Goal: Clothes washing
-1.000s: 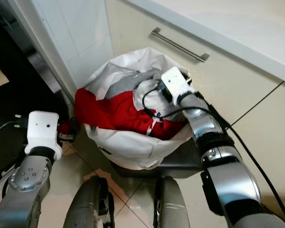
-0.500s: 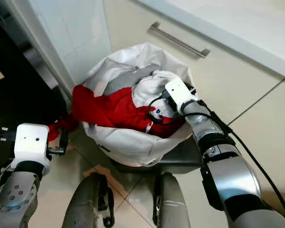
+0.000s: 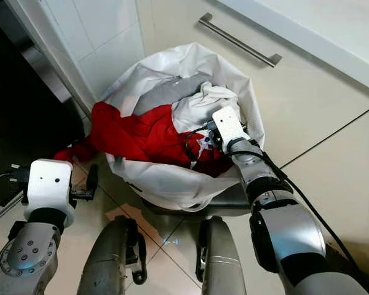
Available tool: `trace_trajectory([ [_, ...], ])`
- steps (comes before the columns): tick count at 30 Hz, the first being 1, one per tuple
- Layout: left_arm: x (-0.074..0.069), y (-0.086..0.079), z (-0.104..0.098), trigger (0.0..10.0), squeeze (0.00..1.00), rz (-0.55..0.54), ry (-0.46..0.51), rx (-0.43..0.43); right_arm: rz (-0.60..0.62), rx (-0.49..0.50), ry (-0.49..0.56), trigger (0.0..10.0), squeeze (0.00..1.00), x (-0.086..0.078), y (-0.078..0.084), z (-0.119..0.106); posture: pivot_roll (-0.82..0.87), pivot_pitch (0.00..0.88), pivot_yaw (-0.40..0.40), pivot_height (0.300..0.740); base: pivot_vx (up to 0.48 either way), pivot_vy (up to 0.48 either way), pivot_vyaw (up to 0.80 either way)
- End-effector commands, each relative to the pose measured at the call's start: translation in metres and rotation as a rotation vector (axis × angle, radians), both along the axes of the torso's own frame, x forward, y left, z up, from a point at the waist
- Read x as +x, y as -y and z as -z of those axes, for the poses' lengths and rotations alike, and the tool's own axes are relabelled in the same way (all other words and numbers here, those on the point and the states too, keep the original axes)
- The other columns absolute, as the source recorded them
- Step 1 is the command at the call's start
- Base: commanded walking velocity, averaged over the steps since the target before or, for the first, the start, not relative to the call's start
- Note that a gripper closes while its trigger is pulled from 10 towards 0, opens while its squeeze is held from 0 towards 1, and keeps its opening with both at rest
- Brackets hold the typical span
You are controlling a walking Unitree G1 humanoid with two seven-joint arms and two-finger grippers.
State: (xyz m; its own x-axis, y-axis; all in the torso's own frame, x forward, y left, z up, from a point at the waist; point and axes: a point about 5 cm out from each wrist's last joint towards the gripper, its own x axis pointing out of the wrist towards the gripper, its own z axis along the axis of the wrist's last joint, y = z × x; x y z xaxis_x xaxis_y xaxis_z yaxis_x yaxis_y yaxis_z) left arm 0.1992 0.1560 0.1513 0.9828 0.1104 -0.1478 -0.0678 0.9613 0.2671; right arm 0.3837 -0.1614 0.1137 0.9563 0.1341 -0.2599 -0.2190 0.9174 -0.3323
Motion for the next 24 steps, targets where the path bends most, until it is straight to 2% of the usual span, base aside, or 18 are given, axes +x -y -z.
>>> trace_trajectory([
  [1, -0.003, 0.001, 0.001, 10.0, 0.0, -0.01, -0.007, 0.006, 0.037, 0.05, -0.073, 0.0, 0.0, -0.009, 0.006, 0.018, 0.05, 0.356, -0.012, 0.663, 0.0, 0.0, 0.0],
  [2, 0.0, 0.003, 0.001, 10.0, 0.0, -0.006, -0.004, 0.001, 0.054, 0.118, -0.057, 0.0, 0.0, -0.006, 0.006, 0.013, 0.04, 0.351, -0.011, 0.663, 0.0, 0.0, 0.0],
  [3, 0.0, 0.003, 0.001, 10.0, 0.0, -0.006, -0.004, 0.001, 0.054, 0.118, -0.057, 0.0, 0.0, -0.006, 0.006, 0.013, 0.04, 0.351, -0.011, 0.663, 0.0, 0.0, 0.0],
  [7, 0.004, 0.006, 0.002, 10.0, 0.0, 0.003, 0.011, -0.008, 0.037, 0.245, -0.017, 0.0, 0.0, 0.001, 0.0, -0.002, 0.02, 0.332, -0.012, 0.663, 0.0, 0.0, 0.0],
  [9, 0.007, 0.008, 0.004, 10.0, 0.0, 0.009, 0.012, -0.012, 0.008, 0.233, 0.011, 0.0, 0.0, 0.003, -0.004, -0.008, 0.01, 0.321, -0.017, 0.663, 0.0, 0.0, 0.0],
  [12, 0.011, 0.011, 0.006, 10.0, 0.0, 0.018, 0.018, -0.015, 0.006, 0.268, 0.032, 0.0, 0.0, 0.005, -0.005, -0.012, 0.0, 0.305, -0.022, 0.663, 0.0, 0.0, 0.0],
  [13, 0.02, 0.014, 0.012, 10.0, 0.0, 0.023, 0.021, -0.02, 0.022, 0.308, 0.047, 0.0, 0.0, 0.006, -0.004, -0.015, -0.02, 0.262, -0.04, 0.663, 0.0, 0.0, 0.0],
  [15, 0.024, 0.015, 0.013, 10.0, 0.0, 0.02, 0.027, -0.022, 0.011, 0.309, 0.056, 0.0, 0.0, 0.006, -0.007, -0.016, -0.02, 0.251, -0.042, 0.663, 0.0, 0.0, 0.0],
  [16, 0.029, 0.016, 0.015, 10.0, 0.0, 0.018, 0.033, -0.026, 0.003, 0.311, 0.064, 0.0, 0.0, 0.006, -0.009, -0.017, -0.02, 0.209, -0.046, 0.663, 0.0, 0.0, 0.0],
  [17, 0.033, 0.017, 0.014, 10.0, 0.0, 0.019, 0.045, -0.028, -0.015, 0.322, 0.075, 0.0, 0.0, 0.007, -0.013, -0.02, -0.02, 0.197, -0.046, 0.663, 0.0, 0.0, 0.0],
  [20, 0.055, 0.022, 0.015, 10.0, 0.0, 0.043, 0.081, -0.028, -0.107, 0.336, 0.145, 0.0, 0.0, 0.012, -0.028, -0.037, -0.04, 0.074, -0.053, 0.663, 0.0, 0.0, 0.0],
  [21, 0.055, 0.022, 0.015, 10.0, 0.0, 0.043, 0.081, -0.028, -0.107, 0.336, 0.145, 0.0, 0.0, 0.012, -0.028, -0.037, -0.04, 0.074, -0.053, 0.663, 0.0, 0.0, 0.0],
  [24, 0.075, 0.024, 0.012, 10.0, 0.0, 0.058, 0.126, -0.029, -0.208, 0.365, 0.252, 0.0, 0.0, 0.017, -0.038, -0.066, -0.06, 0.017, -0.05, 0.663, 0.0, 0.0, 0.0],
])
